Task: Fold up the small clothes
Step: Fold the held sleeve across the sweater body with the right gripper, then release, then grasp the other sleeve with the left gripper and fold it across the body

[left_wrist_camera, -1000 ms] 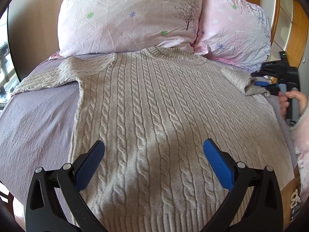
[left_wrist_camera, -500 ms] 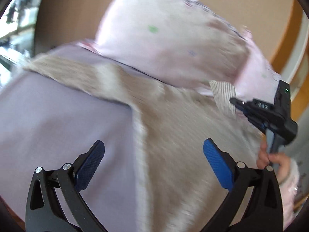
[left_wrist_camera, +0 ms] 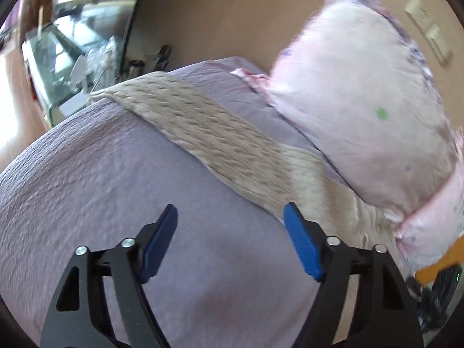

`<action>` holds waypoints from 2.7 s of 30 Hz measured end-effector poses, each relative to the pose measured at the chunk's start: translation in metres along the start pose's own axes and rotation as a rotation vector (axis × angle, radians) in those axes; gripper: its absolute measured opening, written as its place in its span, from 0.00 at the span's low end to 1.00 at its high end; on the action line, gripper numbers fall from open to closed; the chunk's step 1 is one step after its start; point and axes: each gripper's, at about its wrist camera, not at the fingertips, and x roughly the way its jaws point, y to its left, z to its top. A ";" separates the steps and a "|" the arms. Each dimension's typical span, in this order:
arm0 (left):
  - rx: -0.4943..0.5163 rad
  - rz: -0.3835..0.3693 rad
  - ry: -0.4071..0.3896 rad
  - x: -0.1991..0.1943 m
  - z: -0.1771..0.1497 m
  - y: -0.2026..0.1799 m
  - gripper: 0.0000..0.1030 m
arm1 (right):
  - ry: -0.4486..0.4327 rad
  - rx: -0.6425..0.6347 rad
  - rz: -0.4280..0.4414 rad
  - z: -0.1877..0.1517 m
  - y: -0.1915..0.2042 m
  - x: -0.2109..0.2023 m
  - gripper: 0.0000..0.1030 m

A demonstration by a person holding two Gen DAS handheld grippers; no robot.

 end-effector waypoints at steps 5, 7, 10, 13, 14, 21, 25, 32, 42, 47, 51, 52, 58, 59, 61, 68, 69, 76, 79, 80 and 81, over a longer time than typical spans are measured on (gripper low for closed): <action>-0.089 0.056 0.006 0.015 0.026 0.027 0.64 | 0.029 -0.015 0.006 -0.007 -0.004 0.006 0.74; -0.051 0.112 0.011 0.022 0.033 0.023 0.63 | 0.039 -0.020 0.009 -0.010 -0.002 0.012 0.74; 0.032 0.202 0.029 0.036 0.044 0.012 0.62 | 0.053 -0.019 0.016 -0.014 -0.001 0.019 0.74; 0.085 0.268 0.034 0.047 0.053 0.006 0.60 | 0.063 -0.022 0.014 -0.017 -0.001 0.024 0.74; 0.103 0.286 0.034 0.050 0.055 0.005 0.60 | 0.064 -0.022 0.012 -0.017 -0.001 0.026 0.74; 0.153 0.367 0.000 0.060 0.064 0.005 0.29 | 0.051 -0.014 0.003 -0.016 -0.009 0.019 0.74; 0.165 0.374 -0.026 0.057 0.063 0.002 0.14 | 0.048 -0.016 0.002 -0.017 -0.011 0.016 0.74; 0.205 0.381 -0.076 0.052 0.062 -0.007 0.11 | 0.042 -0.005 0.007 -0.017 -0.016 0.013 0.74; 0.346 0.391 -0.244 0.020 0.056 -0.051 0.09 | 0.035 0.001 0.030 -0.020 -0.024 0.003 0.74; 0.452 0.386 -0.312 0.004 0.043 -0.088 0.09 | 0.022 0.008 0.040 -0.021 -0.028 -0.006 0.74; 0.507 0.352 -0.334 -0.004 0.031 -0.117 0.09 | 0.010 0.016 0.048 -0.024 -0.037 -0.018 0.74; 0.521 0.343 -0.339 -0.006 0.027 -0.125 0.09 | 0.006 0.018 0.049 -0.025 -0.039 -0.021 0.74; 0.617 0.290 -0.365 -0.013 -0.001 -0.173 0.09 | -0.023 0.042 0.051 -0.029 -0.055 -0.039 0.74; 0.633 0.276 -0.366 -0.014 -0.007 -0.183 0.09 | -0.028 0.047 0.051 -0.030 -0.058 -0.042 0.74; 0.656 0.262 -0.366 -0.016 -0.017 -0.198 0.09 | -0.039 0.061 0.049 -0.031 -0.065 -0.047 0.74; 0.764 0.134 -0.338 -0.020 -0.078 -0.269 0.09 | -0.090 0.111 0.044 -0.035 -0.093 -0.073 0.74; 0.782 0.104 -0.330 -0.021 -0.090 -0.280 0.09 | -0.101 0.122 0.041 -0.036 -0.098 -0.077 0.74; 0.991 -0.095 -0.111 0.013 -0.208 -0.359 0.10 | -0.158 0.207 -0.019 -0.042 -0.131 -0.103 0.74; 1.005 -0.143 -0.006 0.023 -0.234 -0.361 0.11 | -0.179 0.218 -0.050 -0.045 -0.138 -0.116 0.74; 0.991 -0.173 0.005 0.018 -0.234 -0.357 0.12 | -0.186 0.207 -0.064 -0.044 -0.137 -0.120 0.74; 0.960 -0.209 0.014 0.010 -0.229 -0.349 0.26 | -0.192 0.195 -0.072 -0.043 -0.135 -0.123 0.74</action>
